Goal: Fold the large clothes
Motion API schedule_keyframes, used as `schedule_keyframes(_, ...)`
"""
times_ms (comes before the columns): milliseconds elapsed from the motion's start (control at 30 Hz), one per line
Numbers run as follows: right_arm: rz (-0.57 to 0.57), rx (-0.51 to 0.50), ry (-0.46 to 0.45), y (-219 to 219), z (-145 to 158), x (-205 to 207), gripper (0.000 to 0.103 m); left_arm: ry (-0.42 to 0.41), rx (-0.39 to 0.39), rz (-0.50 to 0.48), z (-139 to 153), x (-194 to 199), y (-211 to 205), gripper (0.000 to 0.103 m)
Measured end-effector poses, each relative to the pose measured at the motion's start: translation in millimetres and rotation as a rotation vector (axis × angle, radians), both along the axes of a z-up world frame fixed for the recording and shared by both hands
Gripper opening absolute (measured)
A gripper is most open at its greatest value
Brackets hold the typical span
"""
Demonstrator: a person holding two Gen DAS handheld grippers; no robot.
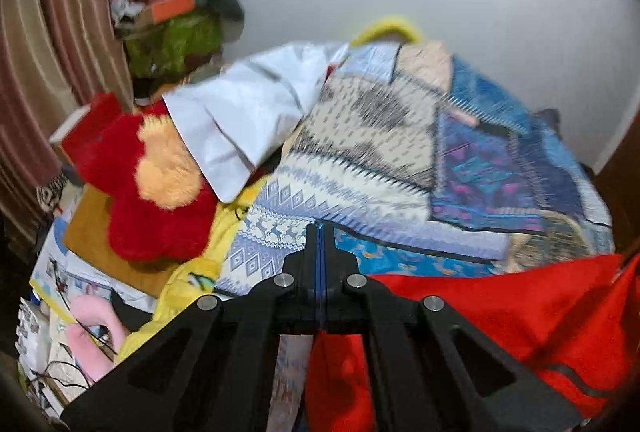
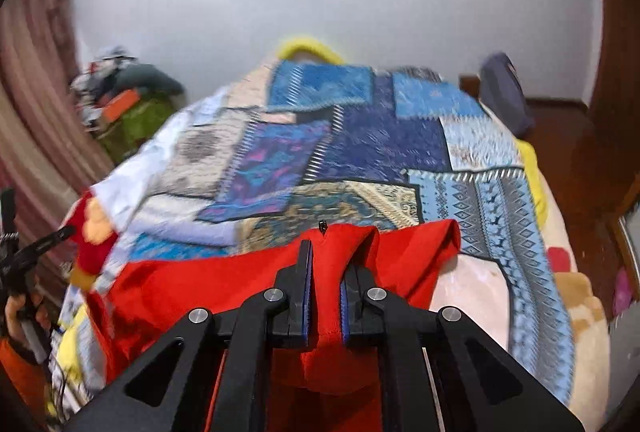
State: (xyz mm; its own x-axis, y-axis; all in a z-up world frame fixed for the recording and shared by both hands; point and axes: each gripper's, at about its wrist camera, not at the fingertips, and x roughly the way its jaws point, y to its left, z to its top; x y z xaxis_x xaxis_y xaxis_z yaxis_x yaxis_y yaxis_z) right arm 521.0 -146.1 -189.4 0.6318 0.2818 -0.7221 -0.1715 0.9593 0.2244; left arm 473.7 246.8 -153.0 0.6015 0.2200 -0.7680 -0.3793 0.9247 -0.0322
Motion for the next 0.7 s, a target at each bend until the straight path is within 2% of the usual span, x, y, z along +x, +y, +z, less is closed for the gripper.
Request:
schedule_keyframes(100,-0.023,-0.094,0.091,6.3,-47.9,33.6,0.008,0.083,-0.055,-0.045,-40.3,19.5,3.0,0.0)
schedule_keyframes(200,-0.013,-0.095,0.154,-2.1,-78.9,45.7,0.008,0.145,-0.056,-0.115,-69.6,16.7,-10.1,0.0)
schedule_keyframes(267,0.0,-0.056,0.154,-11.4,-80.5,46.1,0.008,0.169,-0.038,-0.171,-78.5,8.3,-24.8,0.001)
schedule_keyframes(300,0.006,-0.047,0.167,-14.6,-78.7,45.7,0.009,0.183,-0.035,-0.21,-80.6,2.7,-34.1,0.004)
schedule_keyframes(367,0.016,-0.035,0.205,-20.8,-75.3,43.7,0.009,0.198,-0.034,-0.27,-79.2,-6.7,-50.3,0.015)
schedule_keyframes(400,0.02,-0.032,0.215,-23.8,-73.3,41.5,0.009,0.203,-0.03,-0.288,-77.6,-10.6,-57.3,0.033)
schedule_keyframes(433,0.027,-0.037,0.219,-26.9,-71.2,37.5,0.009,0.204,-0.027,-0.307,-74.7,-16.2,-66.4,0.056)
schedule_keyframes(500,0.039,-0.065,0.222,-26.7,-67.4,27.3,0.009,0.177,-0.019,-0.339,-67.7,-28.7,-84.8,0.08)
schedule_keyframes(600,0.063,-0.115,0.215,-28.9,-61.9,7.9,0.009,0.156,-0.001,-0.383,-60.1,-43.2,-111.3,0.083)
schedule_keyframes(700,0.078,-0.148,0.211,-32.0,-57.2,-8.7,0.009,0.161,-0.081,-0.459,-65.7,-49.9,-134.1,0.089)
